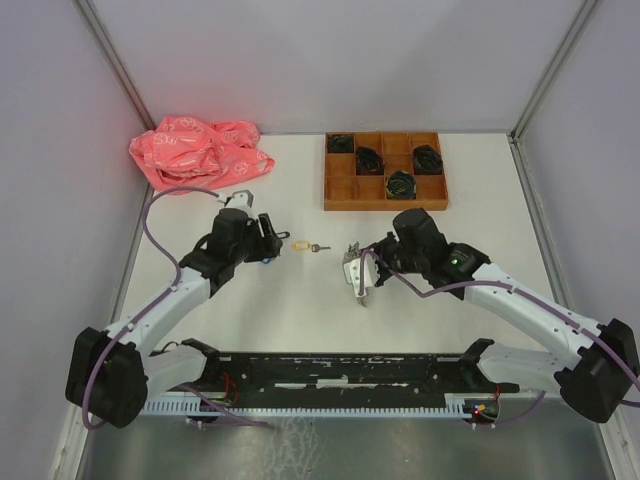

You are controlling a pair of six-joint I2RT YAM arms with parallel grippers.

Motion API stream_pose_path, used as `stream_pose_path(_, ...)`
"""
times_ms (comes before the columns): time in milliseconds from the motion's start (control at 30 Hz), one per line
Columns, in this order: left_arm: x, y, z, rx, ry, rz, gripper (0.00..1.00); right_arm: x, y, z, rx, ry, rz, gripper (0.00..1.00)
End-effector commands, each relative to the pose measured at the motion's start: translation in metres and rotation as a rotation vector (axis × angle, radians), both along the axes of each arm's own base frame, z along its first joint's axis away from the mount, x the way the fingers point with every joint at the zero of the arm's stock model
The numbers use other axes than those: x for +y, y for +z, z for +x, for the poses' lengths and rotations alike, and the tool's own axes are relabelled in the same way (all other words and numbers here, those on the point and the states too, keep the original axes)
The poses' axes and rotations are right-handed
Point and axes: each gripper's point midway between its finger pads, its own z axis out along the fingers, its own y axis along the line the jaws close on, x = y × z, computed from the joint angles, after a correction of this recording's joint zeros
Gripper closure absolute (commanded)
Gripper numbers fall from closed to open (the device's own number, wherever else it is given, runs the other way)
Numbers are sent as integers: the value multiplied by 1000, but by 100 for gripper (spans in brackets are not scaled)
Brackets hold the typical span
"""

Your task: Put the keys on the keyring

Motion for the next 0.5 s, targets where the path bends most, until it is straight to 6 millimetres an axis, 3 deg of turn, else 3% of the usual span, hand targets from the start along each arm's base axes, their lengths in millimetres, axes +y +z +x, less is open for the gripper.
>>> stream_pose_path(0,0,-7,3,130,48,-22,33,3,11,1,-24,-10,24,99)
stream_pose_path(367,23,-46,32,230,185,48,51,-1,0,-3,22,-36,4,99)
stream_pose_path(467,32,-54,41,232,234,96,53,0,-3,-4,32,-35,2,99)
